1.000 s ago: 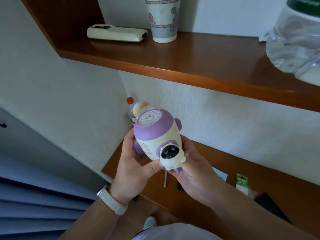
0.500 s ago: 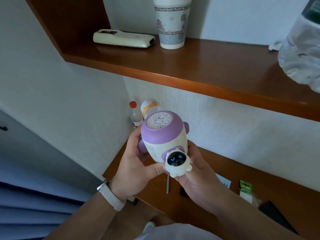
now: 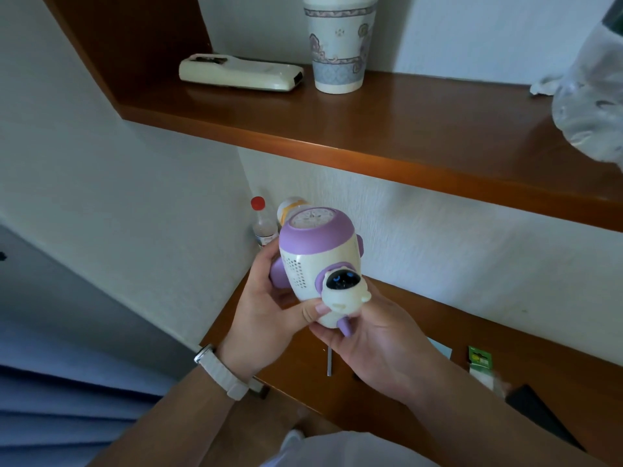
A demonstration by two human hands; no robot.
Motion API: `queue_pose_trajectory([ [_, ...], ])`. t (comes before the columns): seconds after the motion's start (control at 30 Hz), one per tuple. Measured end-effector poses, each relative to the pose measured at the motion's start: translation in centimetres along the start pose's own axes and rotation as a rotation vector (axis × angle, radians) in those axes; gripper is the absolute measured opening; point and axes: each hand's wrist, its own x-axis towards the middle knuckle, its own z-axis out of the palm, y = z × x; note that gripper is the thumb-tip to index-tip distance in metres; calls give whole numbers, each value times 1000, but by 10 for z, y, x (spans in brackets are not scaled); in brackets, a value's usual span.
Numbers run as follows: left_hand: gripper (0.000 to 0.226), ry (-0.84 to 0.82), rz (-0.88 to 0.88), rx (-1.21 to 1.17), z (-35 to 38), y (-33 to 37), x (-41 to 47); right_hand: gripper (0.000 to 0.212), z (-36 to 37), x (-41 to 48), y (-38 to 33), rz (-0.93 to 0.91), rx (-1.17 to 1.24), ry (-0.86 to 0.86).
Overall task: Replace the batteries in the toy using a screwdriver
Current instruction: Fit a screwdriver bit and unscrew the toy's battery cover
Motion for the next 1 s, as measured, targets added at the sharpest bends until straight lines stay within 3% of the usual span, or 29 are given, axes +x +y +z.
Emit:
queue_pose_trajectory([
  [0.03, 89, 3, -23, -12, 0, -2, 1, 111, -2, 3, 1, 3, 12, 4],
  [0.17, 92, -13, -88, -47, -1, -7, 1, 61, -4, -4, -5, 66, -63, 27],
  [0.3, 87, -27, -93, -15, 0, -9, 1, 56, -6, -6, -4, 60, -179, 67],
  [0.5, 95, -40, -75, 57, 0, -12, -2, 72, 2, -2, -4, 30, -306, 188],
  [0.7, 100, -21, -68, 77, -1, -13, -4, 30, -2, 0, 2, 23, -340, 230],
  [0.83, 101, -16, -59, 86, -1, -12, -4, 62, -3, -1, 2, 35, -200, 133],
  [1.0, 101, 0, -58, 117, -8, -18, -9, 81, -9, 9, 10, 103, -17, 44],
])
